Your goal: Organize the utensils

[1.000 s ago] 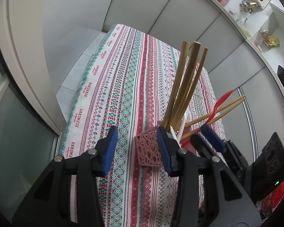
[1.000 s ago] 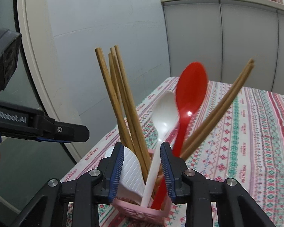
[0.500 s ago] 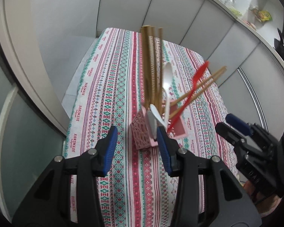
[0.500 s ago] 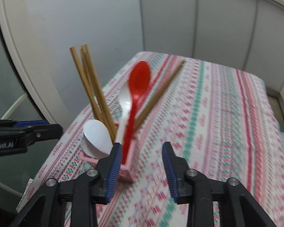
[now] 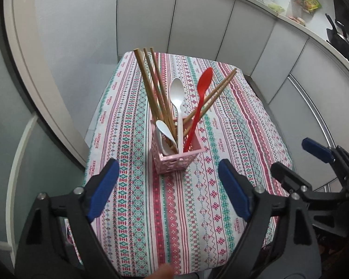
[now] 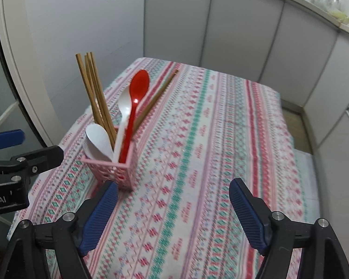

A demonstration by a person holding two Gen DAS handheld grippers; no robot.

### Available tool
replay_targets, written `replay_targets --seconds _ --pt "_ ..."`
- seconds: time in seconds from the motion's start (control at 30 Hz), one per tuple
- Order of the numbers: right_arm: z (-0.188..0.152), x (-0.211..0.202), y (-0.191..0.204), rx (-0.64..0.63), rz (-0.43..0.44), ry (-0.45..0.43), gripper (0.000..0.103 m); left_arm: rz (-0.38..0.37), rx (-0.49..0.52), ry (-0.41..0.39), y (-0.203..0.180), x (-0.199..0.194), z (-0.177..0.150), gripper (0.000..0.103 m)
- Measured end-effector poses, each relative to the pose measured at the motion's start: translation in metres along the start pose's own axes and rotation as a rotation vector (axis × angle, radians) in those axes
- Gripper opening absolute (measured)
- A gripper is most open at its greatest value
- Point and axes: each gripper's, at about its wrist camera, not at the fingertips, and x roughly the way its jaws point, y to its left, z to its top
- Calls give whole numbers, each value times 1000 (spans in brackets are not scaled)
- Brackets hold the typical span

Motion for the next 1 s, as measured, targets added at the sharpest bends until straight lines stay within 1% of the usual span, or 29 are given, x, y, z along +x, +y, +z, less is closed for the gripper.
replay_targets --seconds 0.03,0.07,0.1,0.13,0.2,0.33,0.57,0.67,1.0 --pt "-1 -5 -3 11 -13 -2 86 4 2 -3 -2 -3 -2 96" --pt "-1 -10 -5 20 -30 -7 88 10 7 -10 -5 -7 -3 100" --pt "-1 -15 -6 28 -45 -15 92 20 12 -19 -7 -10 -4 102" --pt "-1 -20 -8 36 -63 -26 97 29 15 -35 -9 -14 -6 103" --pt "0 -28 -12 50 -93 -36 99 50 16 -57 -15 -21 -9 103" --pt "-1 -41 -23 96 -126 -30 99 29 -2 -50 -24 -25 -14 103" --pt "-2 -64 -33 136 -151 -82 100 44 4 -124 -32 -43 -14 103" --pt "-3 -68 -36 149 -153 -89 100 57 10 -145 -33 -45 -14 103" --pt "-3 -68 -37 153 -148 -87 100 72 23 -145 -35 -45 -16 103"
